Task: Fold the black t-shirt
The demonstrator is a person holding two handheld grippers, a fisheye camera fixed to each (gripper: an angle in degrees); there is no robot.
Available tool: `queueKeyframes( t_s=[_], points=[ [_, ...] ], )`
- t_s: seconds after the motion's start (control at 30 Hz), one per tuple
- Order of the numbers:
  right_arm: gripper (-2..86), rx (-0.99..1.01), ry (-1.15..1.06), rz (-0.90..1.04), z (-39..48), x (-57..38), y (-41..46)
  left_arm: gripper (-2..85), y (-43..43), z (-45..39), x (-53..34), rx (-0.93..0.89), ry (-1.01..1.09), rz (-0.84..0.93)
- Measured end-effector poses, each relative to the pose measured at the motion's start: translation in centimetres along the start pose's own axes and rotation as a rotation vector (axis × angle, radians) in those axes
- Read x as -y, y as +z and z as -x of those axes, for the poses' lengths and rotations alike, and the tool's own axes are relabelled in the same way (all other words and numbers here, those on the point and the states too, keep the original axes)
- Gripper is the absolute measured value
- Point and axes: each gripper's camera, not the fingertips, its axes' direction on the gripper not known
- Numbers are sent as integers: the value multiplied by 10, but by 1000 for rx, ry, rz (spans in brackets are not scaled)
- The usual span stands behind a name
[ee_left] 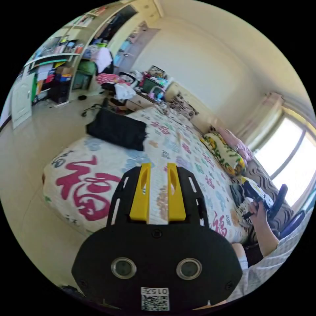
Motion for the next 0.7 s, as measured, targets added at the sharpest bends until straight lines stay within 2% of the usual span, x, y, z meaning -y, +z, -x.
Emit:
queueKeyframes(
  t_s=[0.17,0.33,0.57,0.63,0.7],
  points=[
    [20,331,-86,77,95,63,103,100,-29,96,40,62,-75,-41],
    [70,707,12,361,150,119,255,132,-12,158,103,63,-109,-15],
    [102,784,117,678,214,129,408,135,45,216,157,95,-140,159],
    [59,758,147,758,228,120,437,121,54,221,158,97,-141,196],
    [34,789,144,730,230,115,440,85,47,219,157,106,-107,170]
  ],
)
